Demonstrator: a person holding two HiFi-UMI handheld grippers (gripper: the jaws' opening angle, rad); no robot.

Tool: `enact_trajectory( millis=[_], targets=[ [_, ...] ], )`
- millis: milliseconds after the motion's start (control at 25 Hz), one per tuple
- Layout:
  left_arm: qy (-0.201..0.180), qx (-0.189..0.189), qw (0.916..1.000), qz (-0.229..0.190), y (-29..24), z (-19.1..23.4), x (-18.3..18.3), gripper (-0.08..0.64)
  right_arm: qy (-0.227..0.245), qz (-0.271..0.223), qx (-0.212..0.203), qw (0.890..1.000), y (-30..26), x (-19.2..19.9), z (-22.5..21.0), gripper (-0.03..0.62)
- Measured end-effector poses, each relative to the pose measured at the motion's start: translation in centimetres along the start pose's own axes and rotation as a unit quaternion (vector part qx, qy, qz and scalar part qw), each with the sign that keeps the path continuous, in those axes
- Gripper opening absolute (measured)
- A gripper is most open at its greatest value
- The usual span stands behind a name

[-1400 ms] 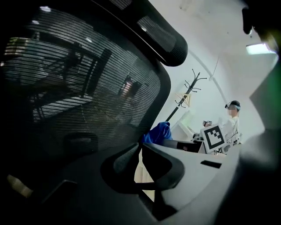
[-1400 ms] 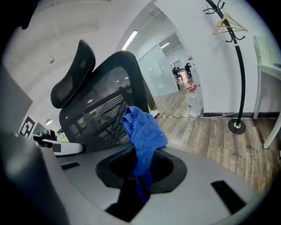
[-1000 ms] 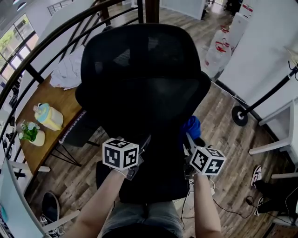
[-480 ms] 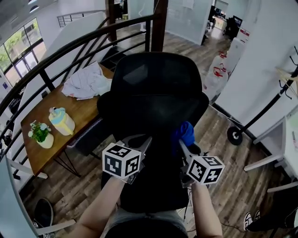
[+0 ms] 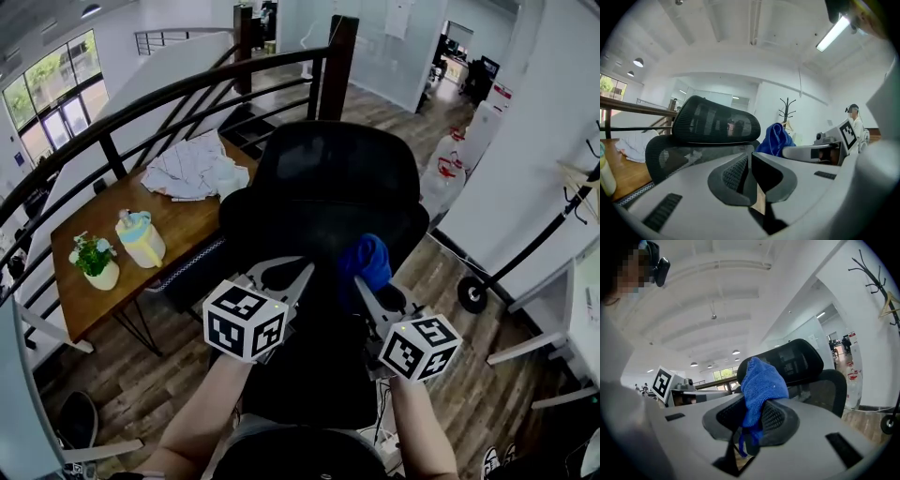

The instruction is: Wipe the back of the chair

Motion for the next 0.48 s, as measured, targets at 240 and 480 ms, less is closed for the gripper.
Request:
enact_trajectory(
  millis=[240,480],
  targets=[
    [0.008,0.017,0.9998,0.001,0.4,0.3,0.5,0.035,-0.024,-0.016,-0.024,0.999,-0.8,0.7,0.9,0.087],
    [0.013,0.011,0.9995,0.027,0.3,0.2,1.6,0.035,-0.040,-0.017,-0.018,0.999,-0.8,1.7,0.6,0.087]
  ],
)
Point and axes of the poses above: the fingertips, and each gripper's own axes: y backward along the fingers, z to its left, x out of its underside, the point moved 9 cm from there along y, backward along the fingers, and after that the axes turned 9 degrees about -x, right-handed, at the moved point
